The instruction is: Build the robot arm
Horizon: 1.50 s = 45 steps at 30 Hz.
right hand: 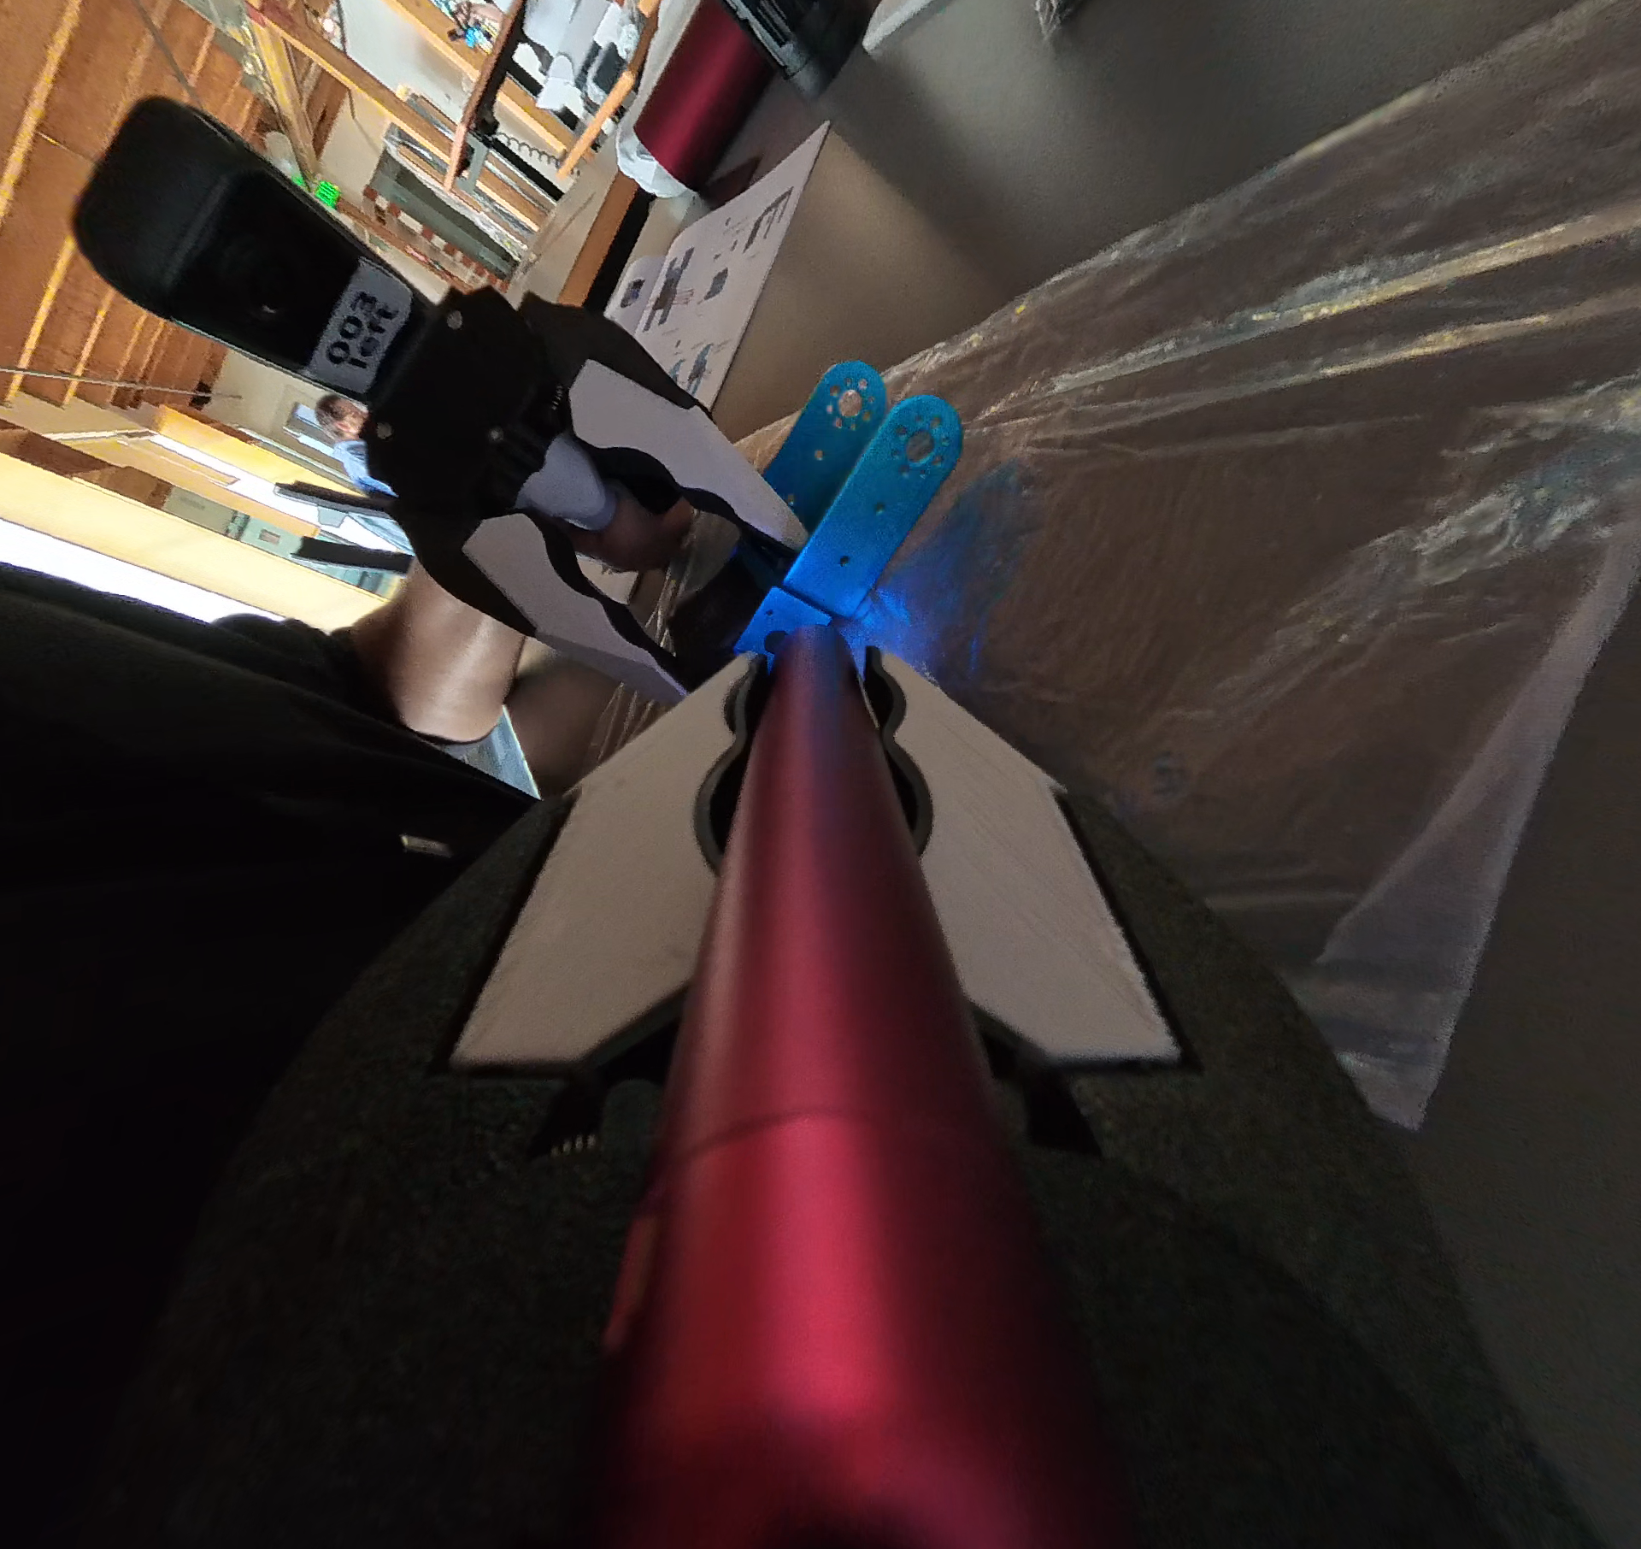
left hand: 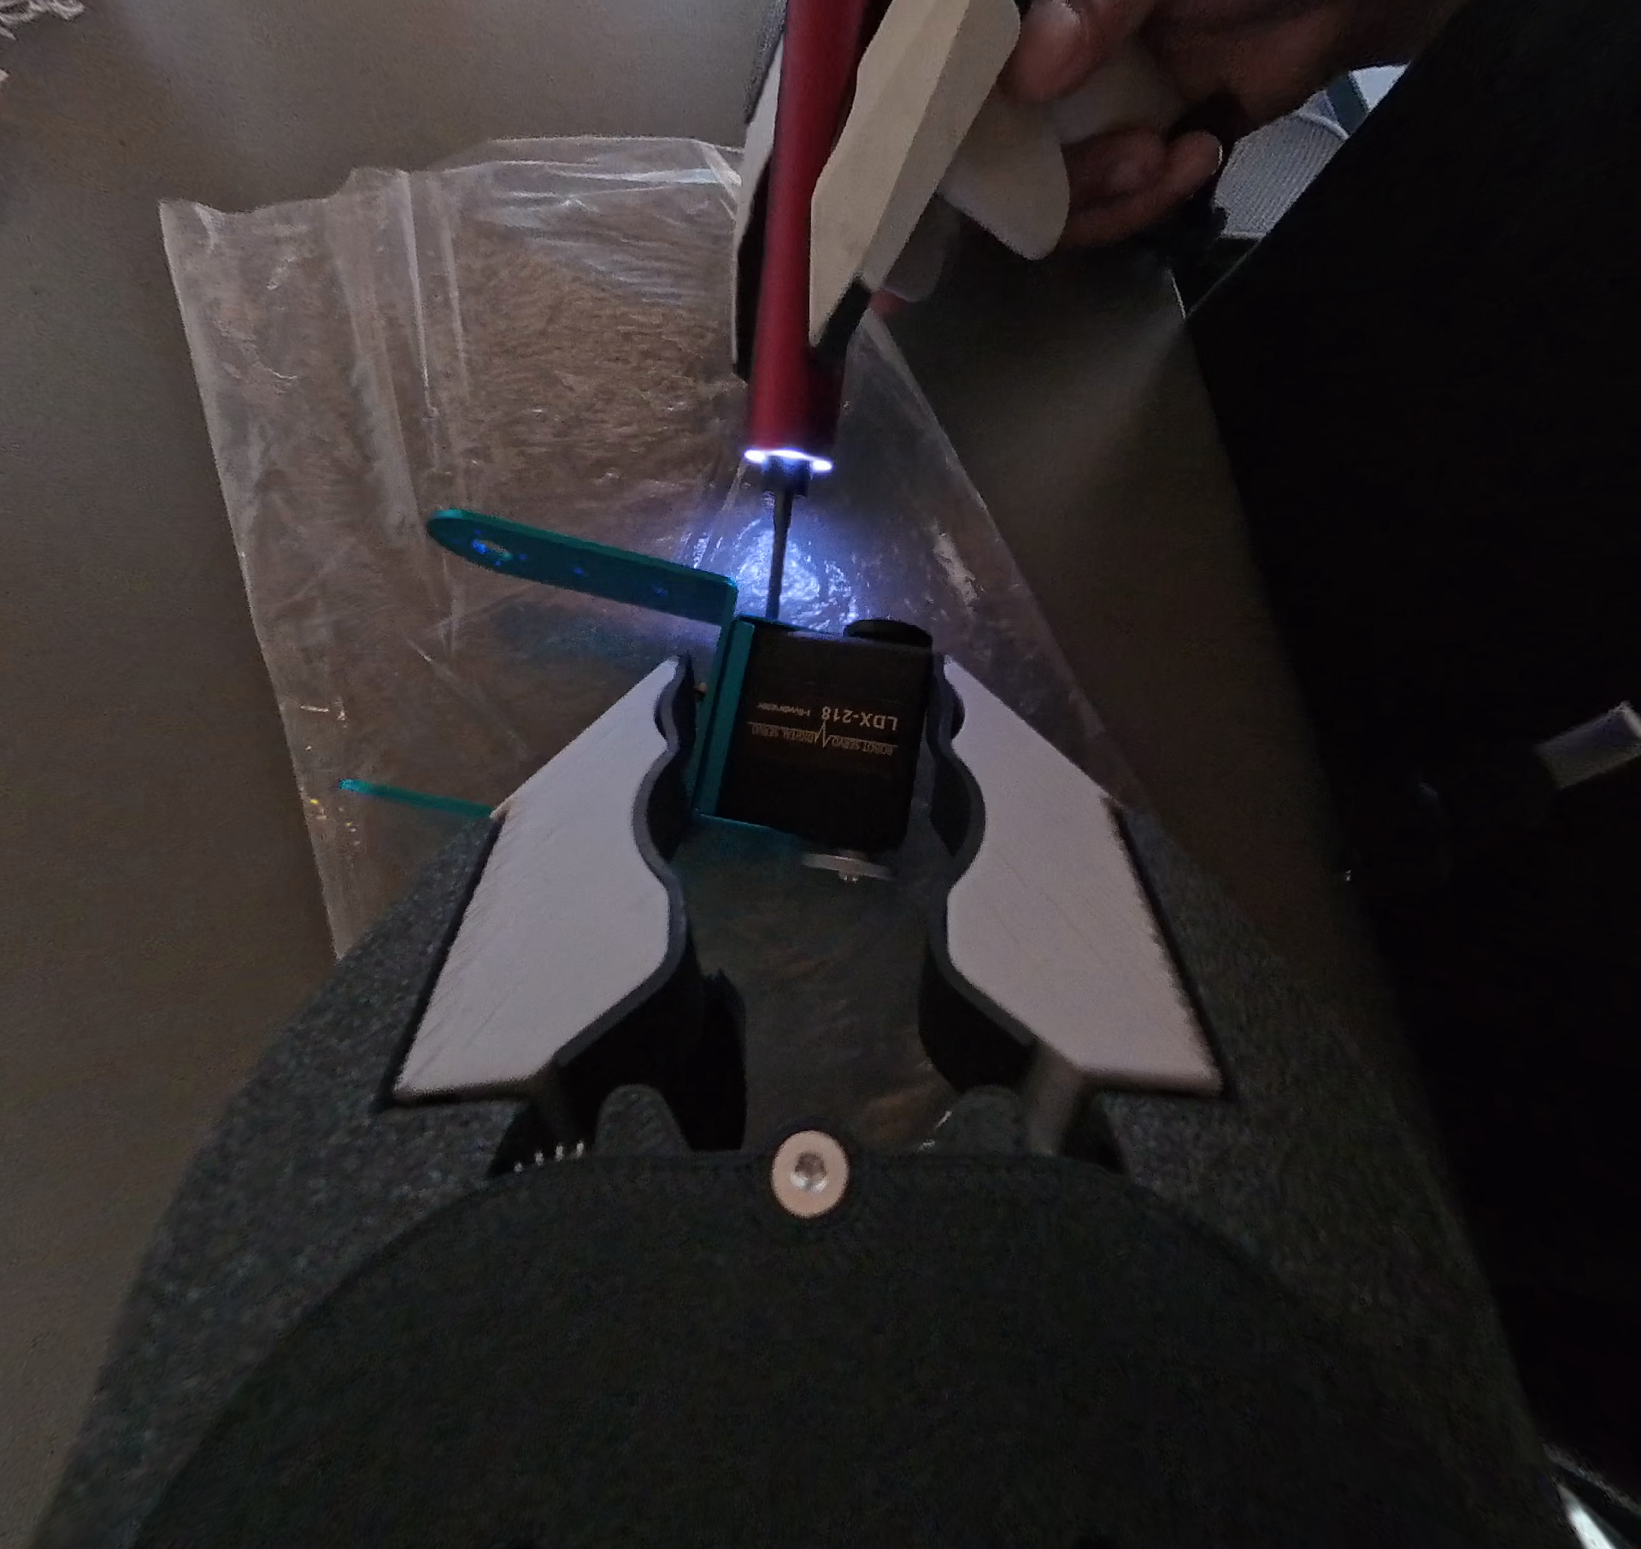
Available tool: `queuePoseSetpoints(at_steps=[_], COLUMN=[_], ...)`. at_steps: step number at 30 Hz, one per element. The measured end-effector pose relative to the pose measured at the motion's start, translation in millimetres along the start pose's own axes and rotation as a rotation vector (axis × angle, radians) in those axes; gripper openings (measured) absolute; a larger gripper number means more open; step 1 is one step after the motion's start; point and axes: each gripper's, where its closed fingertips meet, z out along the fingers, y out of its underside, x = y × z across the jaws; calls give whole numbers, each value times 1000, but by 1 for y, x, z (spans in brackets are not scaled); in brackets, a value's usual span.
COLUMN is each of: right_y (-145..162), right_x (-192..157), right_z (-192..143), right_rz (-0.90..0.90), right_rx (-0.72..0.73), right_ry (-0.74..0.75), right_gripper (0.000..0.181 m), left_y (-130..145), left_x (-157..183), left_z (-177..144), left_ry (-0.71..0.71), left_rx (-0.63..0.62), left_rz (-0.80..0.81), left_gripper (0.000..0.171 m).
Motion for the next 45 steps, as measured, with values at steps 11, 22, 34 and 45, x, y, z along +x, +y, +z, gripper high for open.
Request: queuePoseSetpoints(at_steps=[11, 22, 34, 45], right_y=[1, 2, 1, 2], right_x=[2, 2, 3, -3], right_z=[2, 4, 5, 5], right_rz=[21, 67, 64, -30], right_rx=[-7, 6, 11, 18], right_ry=[1, 2, 12, 26], right_gripper=[22, 21, 22, 22], left_y=[-11, -3, -30, -13], left_x=[-36, -11, -31, -35], left_z=[-46, -40, -8, 15], left_ry=[14, -374, -181, 2], left_rx=[75, -10, -246, -382], left_rz=[-463, -347, -356, -712], left_gripper=[60, 75, 39, 15])
